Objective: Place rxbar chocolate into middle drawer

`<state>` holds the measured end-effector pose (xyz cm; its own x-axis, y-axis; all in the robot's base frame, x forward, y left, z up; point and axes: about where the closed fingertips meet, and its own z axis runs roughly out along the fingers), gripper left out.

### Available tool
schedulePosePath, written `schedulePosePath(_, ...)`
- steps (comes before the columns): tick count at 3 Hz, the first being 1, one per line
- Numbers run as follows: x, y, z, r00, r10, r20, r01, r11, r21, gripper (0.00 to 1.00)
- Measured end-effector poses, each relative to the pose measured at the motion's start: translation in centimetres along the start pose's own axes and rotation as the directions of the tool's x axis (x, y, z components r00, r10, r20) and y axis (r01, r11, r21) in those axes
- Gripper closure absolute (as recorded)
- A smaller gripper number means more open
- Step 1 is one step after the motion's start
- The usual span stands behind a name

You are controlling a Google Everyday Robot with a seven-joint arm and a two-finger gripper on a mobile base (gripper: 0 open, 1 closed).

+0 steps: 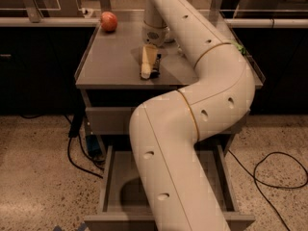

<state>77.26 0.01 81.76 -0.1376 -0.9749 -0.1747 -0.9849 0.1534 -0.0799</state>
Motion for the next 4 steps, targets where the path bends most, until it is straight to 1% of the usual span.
schedulePosePath(1,1.08,1.05,2.14,0.996,0.085,-0.01,-0.085,0.9934,-0.077,0.0)
schedulePosePath(2,0.72,0.64,2.26,0.996,0.089,0.001,-0.088,0.994,-0.065,0.01)
schedulePosePath(4,0.72,0.64,2.26,0.996,0.089,0.001,-0.088,0.994,-0.065,0.48)
